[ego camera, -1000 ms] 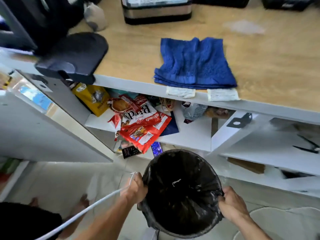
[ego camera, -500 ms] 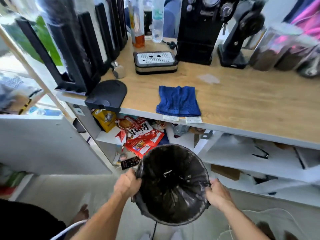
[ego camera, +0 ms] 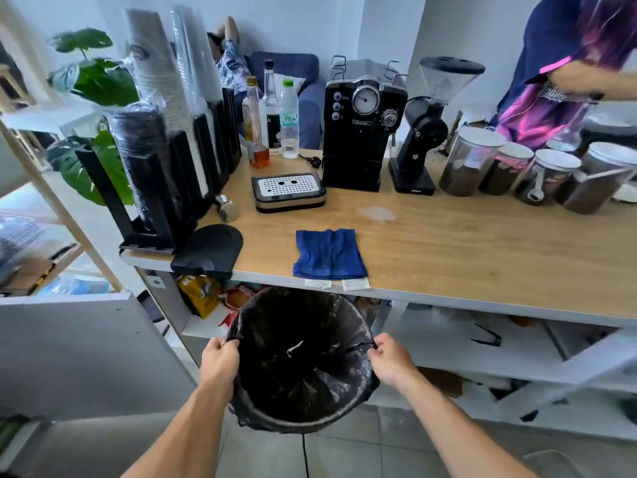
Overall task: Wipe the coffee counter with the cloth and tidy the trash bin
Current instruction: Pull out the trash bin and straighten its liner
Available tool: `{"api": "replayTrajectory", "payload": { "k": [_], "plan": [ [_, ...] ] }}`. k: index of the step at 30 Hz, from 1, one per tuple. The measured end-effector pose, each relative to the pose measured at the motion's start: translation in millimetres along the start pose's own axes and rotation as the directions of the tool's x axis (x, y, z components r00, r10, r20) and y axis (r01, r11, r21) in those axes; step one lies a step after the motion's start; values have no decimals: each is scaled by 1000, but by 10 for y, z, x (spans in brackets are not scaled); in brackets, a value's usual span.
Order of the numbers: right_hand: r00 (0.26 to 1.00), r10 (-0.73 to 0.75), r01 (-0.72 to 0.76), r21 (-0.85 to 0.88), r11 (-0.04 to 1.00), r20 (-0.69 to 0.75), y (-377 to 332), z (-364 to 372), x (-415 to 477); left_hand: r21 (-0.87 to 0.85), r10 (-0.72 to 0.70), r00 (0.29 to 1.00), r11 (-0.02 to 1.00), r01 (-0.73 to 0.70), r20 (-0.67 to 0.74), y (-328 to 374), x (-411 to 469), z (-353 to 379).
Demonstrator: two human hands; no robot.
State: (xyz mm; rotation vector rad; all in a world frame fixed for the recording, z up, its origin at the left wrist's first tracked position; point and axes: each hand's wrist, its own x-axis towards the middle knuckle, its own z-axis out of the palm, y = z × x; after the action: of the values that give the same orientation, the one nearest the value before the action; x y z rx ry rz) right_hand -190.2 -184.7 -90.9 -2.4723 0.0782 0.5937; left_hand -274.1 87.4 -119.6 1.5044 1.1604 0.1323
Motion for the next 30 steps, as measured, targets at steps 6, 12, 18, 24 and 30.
{"api": "replayTrajectory", "payload": {
  "k": [6, 12, 18, 24, 30],
  "plan": [
    [999, -42, 41, 100, 994, 1, -88, -53, 234, -119, -61, 998, 991, 63, 18, 108, 147, 99],
    [982, -153, 132, 179, 975, 110, -77, -263, 506, -233, -128, 991, 965, 116, -33, 247, 265, 329],
    [941, -282, 275, 66, 959, 186, -26, -532, 632, -294, -134, 988, 950, 106, -76, 354, 317, 574],
    [787, -611, 616, 53, 786, -87, -312, -942, 586, -349, -167, 981, 929, 122, -103, 467, 277, 798],
    [694, -706, 715, 23, 699, -140, -898, -884, 903, -384, -203, 975, 910, 154, -89, 501, 344, 855]
  ]
}}
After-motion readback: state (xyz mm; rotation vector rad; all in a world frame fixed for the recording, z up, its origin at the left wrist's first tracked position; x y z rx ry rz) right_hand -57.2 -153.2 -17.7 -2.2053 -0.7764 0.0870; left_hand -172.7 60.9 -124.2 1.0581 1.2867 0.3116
